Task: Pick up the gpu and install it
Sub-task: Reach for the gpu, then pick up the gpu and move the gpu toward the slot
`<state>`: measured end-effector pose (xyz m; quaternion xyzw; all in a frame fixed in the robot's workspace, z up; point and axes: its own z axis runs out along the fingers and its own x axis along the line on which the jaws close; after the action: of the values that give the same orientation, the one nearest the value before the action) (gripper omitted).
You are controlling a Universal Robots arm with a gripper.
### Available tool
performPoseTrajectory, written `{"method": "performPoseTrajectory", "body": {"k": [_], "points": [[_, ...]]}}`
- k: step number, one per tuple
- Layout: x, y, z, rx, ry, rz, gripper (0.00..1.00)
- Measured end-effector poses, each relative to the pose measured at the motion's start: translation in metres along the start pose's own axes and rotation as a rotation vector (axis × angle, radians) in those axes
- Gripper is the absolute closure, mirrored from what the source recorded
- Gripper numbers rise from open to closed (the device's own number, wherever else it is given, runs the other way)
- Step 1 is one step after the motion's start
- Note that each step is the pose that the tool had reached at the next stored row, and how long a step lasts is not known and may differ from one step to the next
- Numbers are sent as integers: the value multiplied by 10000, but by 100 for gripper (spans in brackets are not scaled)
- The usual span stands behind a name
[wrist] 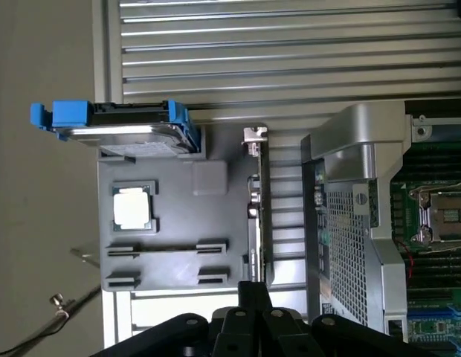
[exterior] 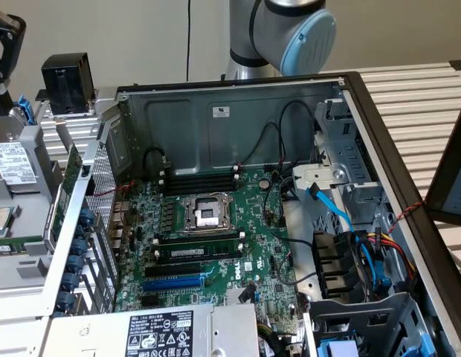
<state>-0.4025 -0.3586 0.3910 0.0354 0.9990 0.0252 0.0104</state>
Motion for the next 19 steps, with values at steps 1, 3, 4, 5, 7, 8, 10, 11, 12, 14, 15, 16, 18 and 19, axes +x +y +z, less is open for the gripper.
{"method": "performPoseTrajectory", "body": {"k": [1, 3, 4, 5, 7, 8, 10, 11, 12, 14, 15, 16, 18, 19], "points": [[0, 0, 0, -2, 0, -1, 89], [1, 0, 0, -2, -1, 0, 89], [1, 0, 0, -2, -1, 0, 89], [1, 0, 0, -1, 0, 0, 89], [1, 0, 0, -2, -1, 0, 89], [1, 0, 0, -2, -1, 0, 89], [1, 0, 0, -2, -1, 0, 89], [1, 0, 0, -1, -4, 0, 89], [3, 0, 0, -2, -10, 0, 89], [11, 0, 4, -10, -48, -1, 89], [20, -1, 6, -28, -73, -2, 89], [34, -2, 10, -57, -103, -3, 89], [76, -6, 14, -201, -173, -4, 89], [93, -7, 16, -312, -195, -3, 89]]}}
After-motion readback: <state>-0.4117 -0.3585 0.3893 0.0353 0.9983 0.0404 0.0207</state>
